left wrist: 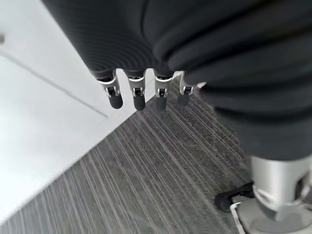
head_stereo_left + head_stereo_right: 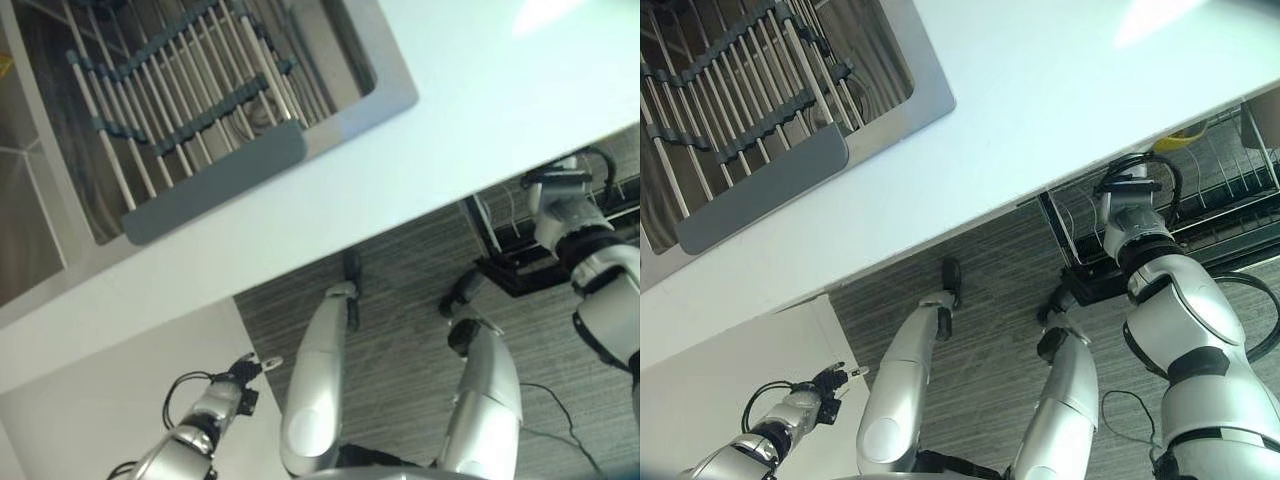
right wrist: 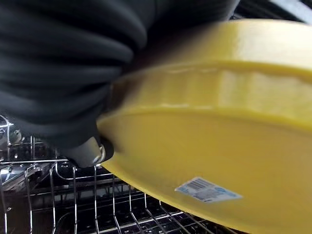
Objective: Place the dishes in the dishwasher.
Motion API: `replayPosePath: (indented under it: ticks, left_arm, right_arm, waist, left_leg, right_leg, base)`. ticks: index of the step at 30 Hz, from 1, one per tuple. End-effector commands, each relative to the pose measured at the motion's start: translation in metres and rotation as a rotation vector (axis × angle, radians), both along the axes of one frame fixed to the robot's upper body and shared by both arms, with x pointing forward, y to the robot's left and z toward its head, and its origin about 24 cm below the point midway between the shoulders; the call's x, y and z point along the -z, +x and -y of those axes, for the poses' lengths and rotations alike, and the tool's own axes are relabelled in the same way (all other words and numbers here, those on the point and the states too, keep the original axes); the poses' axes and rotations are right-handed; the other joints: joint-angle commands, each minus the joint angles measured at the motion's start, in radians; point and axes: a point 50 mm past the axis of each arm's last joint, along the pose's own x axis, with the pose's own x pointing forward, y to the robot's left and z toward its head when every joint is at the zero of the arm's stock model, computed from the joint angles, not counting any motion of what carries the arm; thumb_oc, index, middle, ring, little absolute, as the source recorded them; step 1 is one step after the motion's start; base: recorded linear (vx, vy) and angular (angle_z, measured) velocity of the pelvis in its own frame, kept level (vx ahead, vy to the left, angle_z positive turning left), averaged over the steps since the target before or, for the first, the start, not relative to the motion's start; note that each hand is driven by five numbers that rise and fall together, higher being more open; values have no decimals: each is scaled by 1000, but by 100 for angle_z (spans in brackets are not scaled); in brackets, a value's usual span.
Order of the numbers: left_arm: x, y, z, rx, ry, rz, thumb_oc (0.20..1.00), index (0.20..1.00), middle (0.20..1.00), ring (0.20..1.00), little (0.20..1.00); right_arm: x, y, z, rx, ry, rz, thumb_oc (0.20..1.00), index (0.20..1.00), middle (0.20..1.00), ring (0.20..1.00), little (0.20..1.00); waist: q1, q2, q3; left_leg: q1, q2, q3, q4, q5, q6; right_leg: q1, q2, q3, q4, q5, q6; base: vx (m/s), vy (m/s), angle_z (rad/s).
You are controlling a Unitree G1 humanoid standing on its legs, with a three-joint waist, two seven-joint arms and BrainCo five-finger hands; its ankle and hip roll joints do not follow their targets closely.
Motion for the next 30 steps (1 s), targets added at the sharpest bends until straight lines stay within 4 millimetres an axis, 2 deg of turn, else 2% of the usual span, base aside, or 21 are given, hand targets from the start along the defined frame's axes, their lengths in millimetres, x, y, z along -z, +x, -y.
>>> replayPosePath:
  ticks: [1, 8, 9, 10, 16, 21, 30]
  left_arm:
    - [16, -35, -2, -9, 27, -111, 1000, 1000, 1000, 1000, 1000]
    - [17, -33, 9, 0, 33, -113, 1000, 1000, 1000, 1000, 1000]
    - [18, -34, 10, 2, 31, -115, 1000, 1000, 1000, 1000, 1000]
    - [18, -35, 11, 3, 29, -117, 1000, 1000, 1000, 1000, 1000]
    - [18, -35, 14, 13, 6, -93, 1000, 1000, 1000, 1000, 1000]
    - [18, -35, 13, 20, -2, -99, 1000, 1000, 1000, 1000, 1000]
    - [18, -35, 16, 17, -9, -95, 1000, 1000, 1000, 1000, 1000]
  right_arm:
    - [-37, 3, -4, -15, 119, 84, 200, 200, 200, 200, 200]
    - [-43, 1, -1, -8, 168, 147, 200, 200, 200, 200, 200]
    - [-44, 0, 0, -7, 177, 156, 514, 514, 514, 514, 514]
    - [-45, 0, 1, -4, 188, 157, 1000, 1000, 1000, 1000, 1000]
    - [-37, -2, 15, 59, 362, 174, 1000, 1000, 1000, 1000, 1000]
    - [-32, -3, 19, 84, 368, 169, 1000, 1000, 1000, 1000, 1000]
    - [-14, -2, 17, 86, 439, 149, 1000, 1000, 1000, 1000, 1000]
  waist:
    - [56, 41, -23]
    - [65, 53, -23]
    - [66, 55, -23]
    - [67, 58, -23]
    - [67, 69, -23]
    - [65, 81, -23]
    - [54, 72, -23]
  left_leg:
    - [-20, -55, 27, -45, -70, 6]
    - [-58, -60, 22, -38, -65, 8]
    - [-63, -61, 20, -39, -62, 6]
    - [-68, -61, 18, -38, -62, 5]
    - [-93, -60, 20, -42, -56, 3]
    - [-89, -66, 21, -48, -50, 1]
    - [-40, -54, 31, -67, -52, 0]
  right_leg:
    - [15, -36, -84, 305, -278, 29]
    - [-13, -43, -88, 324, -281, 32]
    - [-17, -43, -87, 324, -281, 33]
    - [-22, -43, -86, 325, -280, 34]
    - [-42, -44, -84, 322, -279, 35]
    - [-39, -41, -77, 310, -274, 36]
    - [1, -35, -75, 293, -274, 39]
  base:
    - [0, 0, 0]
    - [9, -8, 0]
    - [9, -6, 6]
    - [8, 2, 4]
    - [-1, 24, 5]
    - [-6, 10, 2]
    - [0, 0, 0]
